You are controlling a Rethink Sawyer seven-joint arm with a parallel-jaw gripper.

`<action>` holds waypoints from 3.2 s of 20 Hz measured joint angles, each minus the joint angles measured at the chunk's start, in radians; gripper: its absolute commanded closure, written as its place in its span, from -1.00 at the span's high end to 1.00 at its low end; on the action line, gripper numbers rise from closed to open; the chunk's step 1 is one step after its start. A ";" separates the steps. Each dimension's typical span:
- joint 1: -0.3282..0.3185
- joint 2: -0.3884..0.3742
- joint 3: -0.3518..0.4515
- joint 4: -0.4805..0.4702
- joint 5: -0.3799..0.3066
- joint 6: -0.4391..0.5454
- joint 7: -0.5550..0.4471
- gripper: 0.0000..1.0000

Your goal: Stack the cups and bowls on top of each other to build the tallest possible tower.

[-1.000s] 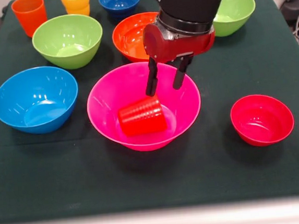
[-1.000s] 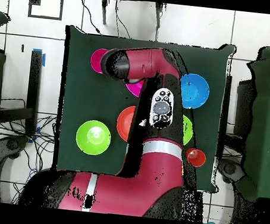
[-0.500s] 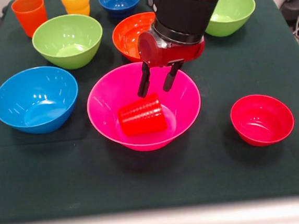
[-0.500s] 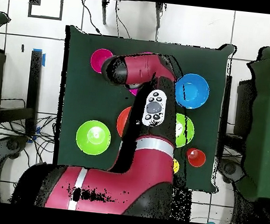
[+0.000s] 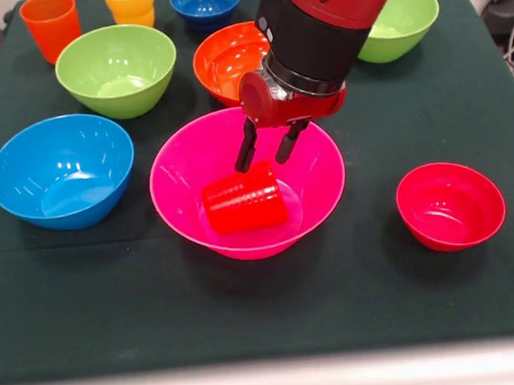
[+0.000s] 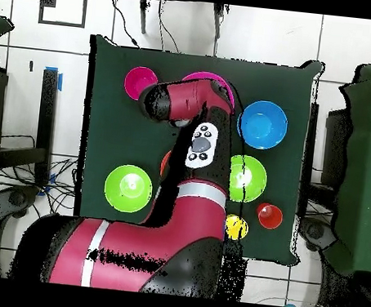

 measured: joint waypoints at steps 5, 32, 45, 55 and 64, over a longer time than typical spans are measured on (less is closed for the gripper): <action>0.013 0.027 -0.021 -0.016 0.005 0.000 0.037 1.00; 0.028 0.076 -0.064 -0.093 0.007 -0.011 0.077 1.00; 0.058 0.076 -0.125 -0.137 0.007 -0.029 0.080 -1.00; 0.056 0.083 -0.131 -0.142 0.017 -0.034 0.080 -1.00; -0.029 0.050 -0.038 -0.114 0.116 -0.034 0.080 -1.00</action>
